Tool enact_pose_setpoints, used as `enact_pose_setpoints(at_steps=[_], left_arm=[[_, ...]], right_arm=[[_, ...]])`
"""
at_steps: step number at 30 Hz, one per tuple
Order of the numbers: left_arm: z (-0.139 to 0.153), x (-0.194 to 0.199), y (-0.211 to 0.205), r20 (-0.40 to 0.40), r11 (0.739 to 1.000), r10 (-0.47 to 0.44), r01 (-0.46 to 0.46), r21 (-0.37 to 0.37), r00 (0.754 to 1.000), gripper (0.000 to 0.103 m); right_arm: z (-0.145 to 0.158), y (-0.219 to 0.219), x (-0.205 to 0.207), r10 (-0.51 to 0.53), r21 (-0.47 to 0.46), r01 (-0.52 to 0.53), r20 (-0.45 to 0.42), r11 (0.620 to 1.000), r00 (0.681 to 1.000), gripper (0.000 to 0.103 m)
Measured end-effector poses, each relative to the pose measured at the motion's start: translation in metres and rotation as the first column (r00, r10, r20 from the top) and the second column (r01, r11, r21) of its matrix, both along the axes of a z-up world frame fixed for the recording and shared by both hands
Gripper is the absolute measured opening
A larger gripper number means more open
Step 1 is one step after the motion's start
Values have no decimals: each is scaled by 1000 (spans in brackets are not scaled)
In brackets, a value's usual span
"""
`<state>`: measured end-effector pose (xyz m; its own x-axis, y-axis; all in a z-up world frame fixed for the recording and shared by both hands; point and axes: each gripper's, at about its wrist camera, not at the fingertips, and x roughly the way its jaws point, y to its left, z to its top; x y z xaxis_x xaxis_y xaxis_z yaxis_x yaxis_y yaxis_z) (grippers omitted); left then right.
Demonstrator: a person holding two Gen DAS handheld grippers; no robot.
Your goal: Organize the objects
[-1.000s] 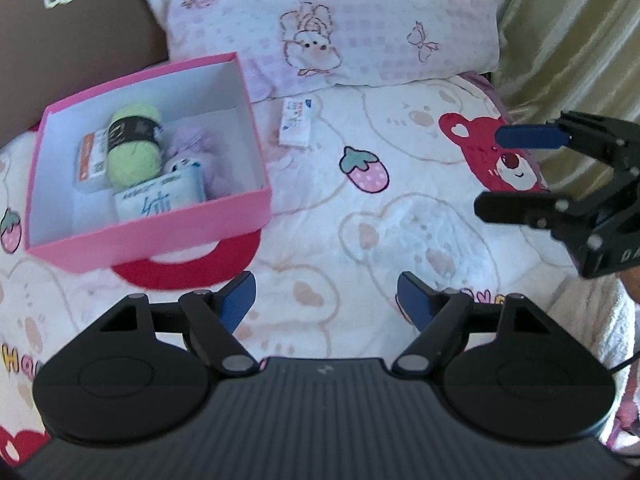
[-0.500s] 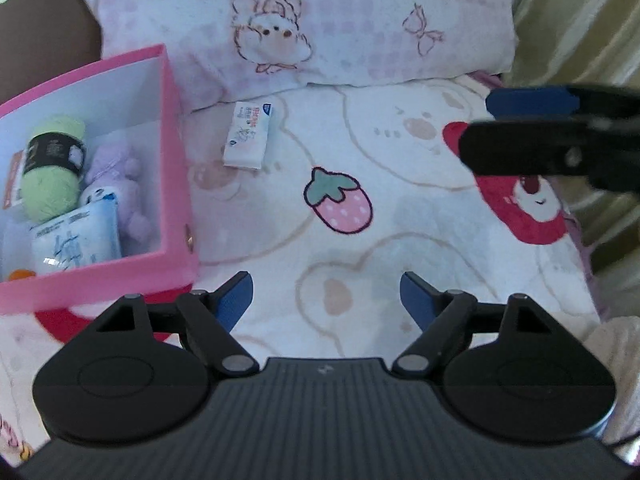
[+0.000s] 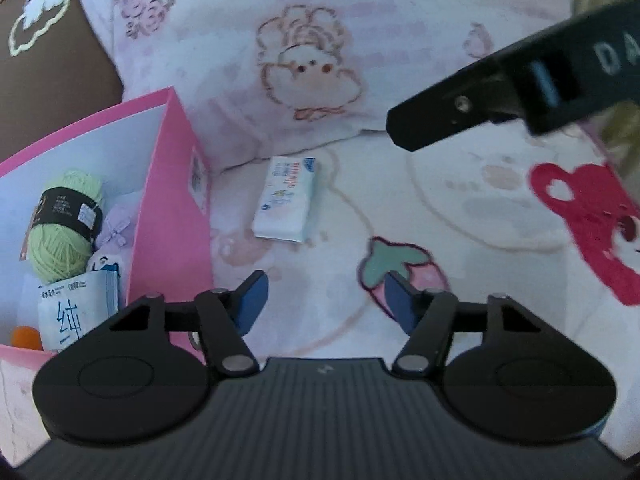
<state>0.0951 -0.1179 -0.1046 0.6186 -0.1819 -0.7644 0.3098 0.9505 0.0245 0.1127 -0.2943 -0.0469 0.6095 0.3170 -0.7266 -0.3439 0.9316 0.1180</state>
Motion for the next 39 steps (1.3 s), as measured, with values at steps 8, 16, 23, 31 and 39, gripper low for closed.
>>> enact_pose_setpoints(at_steps=[8, 16, 23, 31, 39], left_arm=[[-21, 21, 4, 32, 989, 145, -144, -23, 989, 35], [-28, 44, -3, 25, 980, 197, -197, -21, 980, 18], [-38, 44, 5, 14, 967, 252, -252, -40, 968, 18], [-54, 53, 8, -3, 950, 298, -297, -91, 954, 18], [-58, 51, 7, 35, 952, 290, -284, -113, 956, 15]], right_arm=[[-36, 17, 48, 135, -29, -135, -15, 990, 991, 51], [-67, 25, 88, 147, -37, -149, -44, 988, 988, 36], [-85, 17, 110, 139, 2, -139, -57, 990, 989, 36], [-100, 8, 121, 141, 112, -130, -103, 985, 985, 36], [-99, -8, 106, 121, 137, -107, -93, 985, 988, 30]])
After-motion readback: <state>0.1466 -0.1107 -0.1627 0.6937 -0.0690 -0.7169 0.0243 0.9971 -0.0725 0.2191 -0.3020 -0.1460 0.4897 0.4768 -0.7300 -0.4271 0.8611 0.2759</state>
